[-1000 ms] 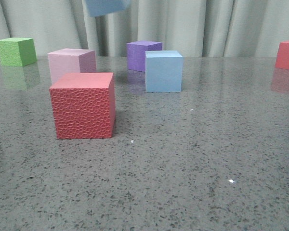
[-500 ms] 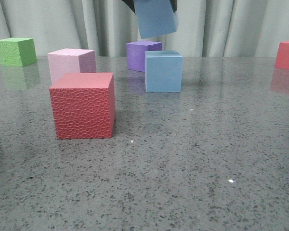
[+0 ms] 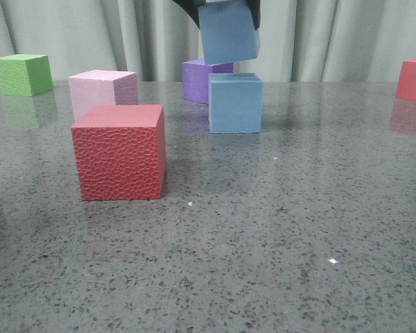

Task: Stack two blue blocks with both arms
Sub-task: 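Lower the held cube onto the placed light blue cube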

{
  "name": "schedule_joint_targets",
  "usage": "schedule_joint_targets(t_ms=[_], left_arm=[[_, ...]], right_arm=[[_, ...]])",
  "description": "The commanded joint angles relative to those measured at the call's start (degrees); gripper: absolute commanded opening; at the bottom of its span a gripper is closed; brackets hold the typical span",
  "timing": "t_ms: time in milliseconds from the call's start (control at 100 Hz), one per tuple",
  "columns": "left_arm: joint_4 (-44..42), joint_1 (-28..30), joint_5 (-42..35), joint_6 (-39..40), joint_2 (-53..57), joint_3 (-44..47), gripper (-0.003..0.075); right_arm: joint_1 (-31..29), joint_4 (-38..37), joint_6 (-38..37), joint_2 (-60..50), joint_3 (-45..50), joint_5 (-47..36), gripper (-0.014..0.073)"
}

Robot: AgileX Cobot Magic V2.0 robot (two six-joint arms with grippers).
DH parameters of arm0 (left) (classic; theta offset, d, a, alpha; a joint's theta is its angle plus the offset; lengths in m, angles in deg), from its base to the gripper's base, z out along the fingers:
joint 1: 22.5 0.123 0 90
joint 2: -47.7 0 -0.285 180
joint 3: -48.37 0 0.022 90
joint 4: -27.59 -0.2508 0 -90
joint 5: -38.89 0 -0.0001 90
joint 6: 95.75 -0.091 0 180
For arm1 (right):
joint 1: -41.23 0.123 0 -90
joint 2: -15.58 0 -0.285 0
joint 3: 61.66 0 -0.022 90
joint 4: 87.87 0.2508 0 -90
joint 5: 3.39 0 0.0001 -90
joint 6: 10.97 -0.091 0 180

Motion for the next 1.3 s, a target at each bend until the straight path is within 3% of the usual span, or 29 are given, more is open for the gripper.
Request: schedule_joint_targets(t_ms=[0, 1290], left_arm=[[-1.11, -0.49, -2.33, 0.86, 3.20, -1.92, 0.0178], [-1.84, -1.35, -2.33, 1.93, 2.11, -1.92, 0.0178]], right_arm=[[-0.37, -0.32, 0.53, -0.19, -1.16, -2.76, 0.0592], [-0.37, -0.25, 0.53, -0.19, -1.16, -2.71, 0.0592]])
